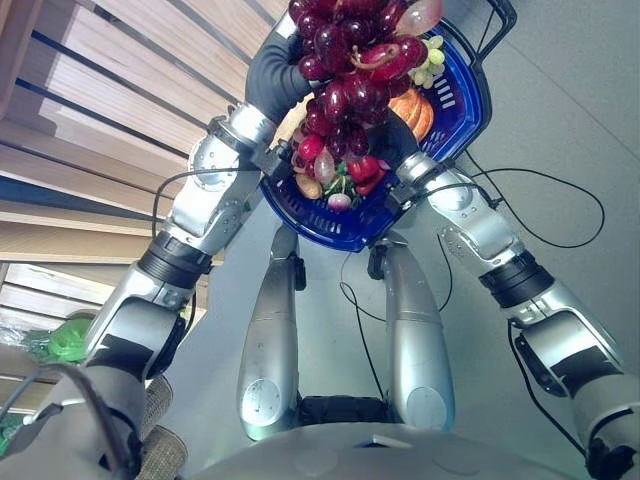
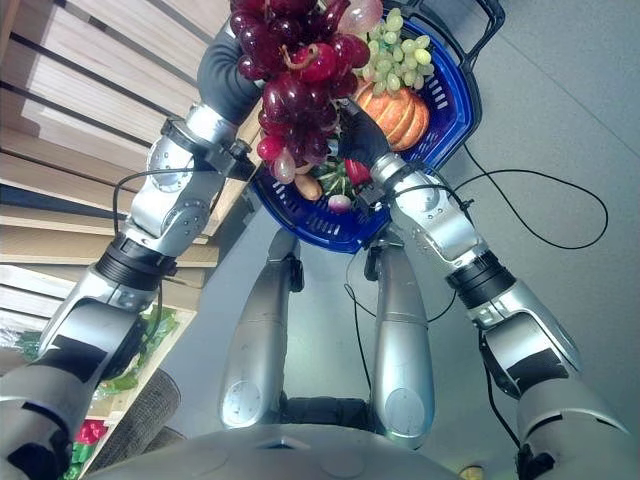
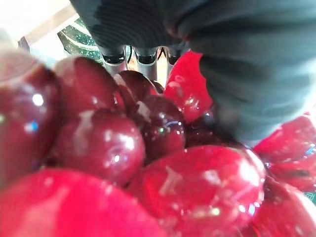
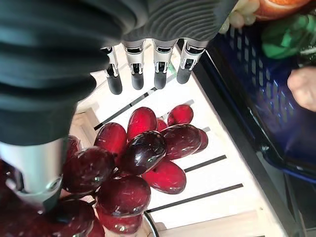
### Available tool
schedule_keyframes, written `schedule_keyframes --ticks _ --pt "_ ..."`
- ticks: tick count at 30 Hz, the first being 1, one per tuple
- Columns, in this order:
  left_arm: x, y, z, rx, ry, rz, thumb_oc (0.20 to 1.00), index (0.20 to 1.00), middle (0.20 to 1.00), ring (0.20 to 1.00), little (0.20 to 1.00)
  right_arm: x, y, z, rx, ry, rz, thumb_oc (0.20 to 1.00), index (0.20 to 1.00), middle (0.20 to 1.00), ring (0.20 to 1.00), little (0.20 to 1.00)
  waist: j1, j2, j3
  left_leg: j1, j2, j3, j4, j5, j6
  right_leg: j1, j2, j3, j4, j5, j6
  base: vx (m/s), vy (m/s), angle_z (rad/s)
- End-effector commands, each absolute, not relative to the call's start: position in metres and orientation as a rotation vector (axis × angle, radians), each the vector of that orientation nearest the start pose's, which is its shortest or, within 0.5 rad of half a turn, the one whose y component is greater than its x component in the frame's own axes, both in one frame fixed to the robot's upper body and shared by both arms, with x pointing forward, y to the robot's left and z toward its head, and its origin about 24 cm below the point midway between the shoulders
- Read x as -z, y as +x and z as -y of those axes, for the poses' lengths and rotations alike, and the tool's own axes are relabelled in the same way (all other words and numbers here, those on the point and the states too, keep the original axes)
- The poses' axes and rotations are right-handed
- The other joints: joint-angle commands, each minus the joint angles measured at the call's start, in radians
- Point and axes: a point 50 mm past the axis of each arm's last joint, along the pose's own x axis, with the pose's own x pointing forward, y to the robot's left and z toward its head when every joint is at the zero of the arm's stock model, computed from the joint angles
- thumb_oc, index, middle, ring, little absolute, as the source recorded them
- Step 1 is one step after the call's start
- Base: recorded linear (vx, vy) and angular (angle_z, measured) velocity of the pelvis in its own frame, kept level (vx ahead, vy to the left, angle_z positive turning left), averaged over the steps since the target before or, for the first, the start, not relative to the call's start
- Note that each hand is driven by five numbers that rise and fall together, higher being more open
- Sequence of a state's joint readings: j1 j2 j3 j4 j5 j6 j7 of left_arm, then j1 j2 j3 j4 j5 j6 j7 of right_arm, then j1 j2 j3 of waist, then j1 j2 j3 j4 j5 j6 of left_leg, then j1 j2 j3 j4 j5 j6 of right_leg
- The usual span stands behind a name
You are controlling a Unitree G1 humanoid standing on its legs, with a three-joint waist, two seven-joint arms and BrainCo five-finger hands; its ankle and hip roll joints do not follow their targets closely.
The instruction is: Pick up fruits and vegetables into the basket
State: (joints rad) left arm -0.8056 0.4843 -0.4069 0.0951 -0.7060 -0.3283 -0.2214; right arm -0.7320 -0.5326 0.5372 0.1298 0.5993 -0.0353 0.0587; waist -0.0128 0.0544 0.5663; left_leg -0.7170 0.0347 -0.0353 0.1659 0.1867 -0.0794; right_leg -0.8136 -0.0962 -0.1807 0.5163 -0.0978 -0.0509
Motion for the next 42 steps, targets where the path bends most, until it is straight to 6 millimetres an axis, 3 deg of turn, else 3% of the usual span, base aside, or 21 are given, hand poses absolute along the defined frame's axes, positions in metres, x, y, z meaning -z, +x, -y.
schedule_keyframes --ticks 1,9,10,11,13,34,42 --pt "-0.285 0.29 -0.076 0.903 -0.046 0.947 0.2 0.2 0.2 0.2 0.2 -0.216 0.315 0.067 -0.774 -0.097 0.482 1.0 1.0 1.0 1.0 1.0 0.01 -0.052 -0.046 0.015 -0.055 0.051 0.073 -0.12 0.034 0.103 0.014 0.015 -0.23 0.136 0.128 0.0 0.0 0.0" --pt "-0.284 0.285 -0.069 0.944 -0.076 0.941 0.2 0.2 0.2 0.2 0.2 -0.221 0.312 0.062 -0.772 -0.071 0.509 1.0 1.0 1.0 1.0 1.0 0.012 -0.051 -0.046 0.013 -0.06 0.048 0.074 -0.119 0.037 0.104 0.013 0.014 -0.236 0.14 0.127 0.0 0.0 0.0" --pt "-0.284 0.284 -0.069 0.948 -0.079 0.94 0.2 0.2 0.2 0.2 0.2 -0.221 0.312 0.061 -0.774 -0.067 0.508 0.827 0.827 0.827 0.827 0.827 0.012 -0.052 -0.046 0.013 -0.06 0.048 0.075 -0.119 0.037 0.104 0.013 0.013 -0.236 0.14 0.127 0.0 0.0 0.0" --pt "-0.284 0.284 -0.069 0.95 -0.082 0.939 0.2 0.2 0.2 0.2 0.2 -0.221 0.312 0.061 -0.776 -0.066 0.508 0.827 0.827 0.827 0.827 0.827 0.012 -0.052 -0.046 0.012 -0.06 0.048 0.075 -0.119 0.037 0.104 0.012 0.012 -0.236 0.141 0.127 0.0 0.0 0.0" --pt "-0.284 0.283 -0.068 0.956 -0.09 0.942 0.2 0.2 0.2 0.2 0.2 -0.222 0.311 0.06 -0.768 -0.062 0.518 0.2 0.2 0.2 0.2 0.2 0.014 -0.052 -0.046 0.011 -0.061 0.047 0.075 -0.118 0.038 0.103 0.011 0.011 -0.237 0.142 0.126 0.0 0.0 0.0" --pt "-0.283 0.283 -0.07 0.943 -0.191 0.927 0.2 0.2 0.2 0.2 0.2 -0.223 0.311 0.063 -0.754 -0.037 0.537 0.2 0.2 0.2 0.2 0.2 0.017 -0.052 -0.046 0.002 -0.067 0.041 0.084 -0.118 0.04 0.098 0.007 0.005 -0.239 0.145 0.128 0.0 0.0 0.0" --pt "-0.285 0.284 -0.077 0.858 -0.272 0.95 0.2 0.2 0.2 0.2 0.2 -0.223 0.311 0.064 -0.738 -0.037 0.544 0.2 0.2 0.2 0.2 0.2 0.018 -0.053 -0.046 -0.004 -0.069 0.038 0.089 -0.119 0.043 0.092 0.008 0.005 -0.234 0.143 0.127 0.0 0.0 0.0"
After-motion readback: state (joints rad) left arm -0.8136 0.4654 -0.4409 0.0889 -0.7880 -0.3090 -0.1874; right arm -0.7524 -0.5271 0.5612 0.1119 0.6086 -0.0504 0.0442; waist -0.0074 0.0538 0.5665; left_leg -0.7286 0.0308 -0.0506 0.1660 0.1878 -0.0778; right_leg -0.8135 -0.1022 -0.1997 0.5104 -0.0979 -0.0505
